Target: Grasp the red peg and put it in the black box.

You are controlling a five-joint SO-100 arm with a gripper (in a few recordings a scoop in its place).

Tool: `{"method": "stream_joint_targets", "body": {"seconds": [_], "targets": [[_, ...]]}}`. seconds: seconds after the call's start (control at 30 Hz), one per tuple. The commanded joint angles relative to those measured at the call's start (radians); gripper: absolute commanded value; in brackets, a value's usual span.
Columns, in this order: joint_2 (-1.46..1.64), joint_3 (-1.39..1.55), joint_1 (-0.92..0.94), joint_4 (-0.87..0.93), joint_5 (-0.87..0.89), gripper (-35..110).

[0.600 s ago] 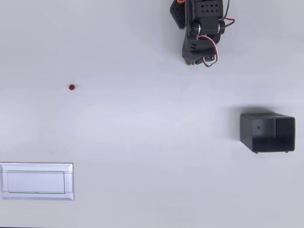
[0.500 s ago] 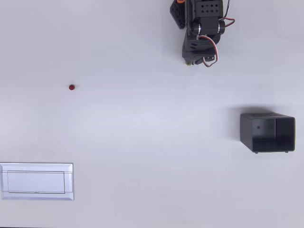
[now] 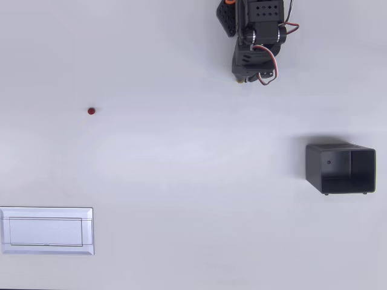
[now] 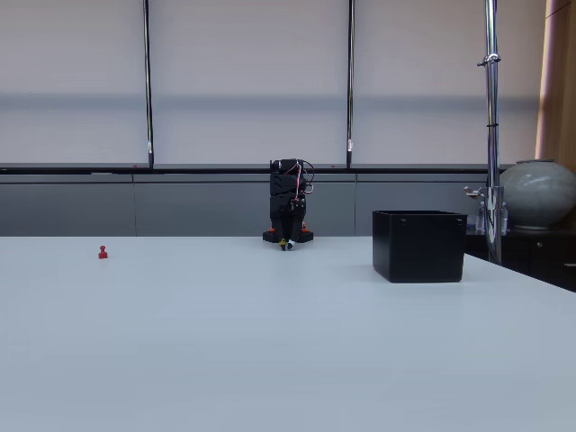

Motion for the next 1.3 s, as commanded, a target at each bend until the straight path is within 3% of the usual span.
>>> {"method": "stream_joint_targets", "body": {"seconds": [0.0,0.83,1.0,1.27], "targets": [[-0.025,0.011,-0.012,0.032,-0.005,1],[-0.025,0.011,0.015,0.032,-0.005,0],[-0.020,0.011,0.132,-0.002,0.057,0],[0.146,0.011,0.460,-0.284,0.112,0]]}}
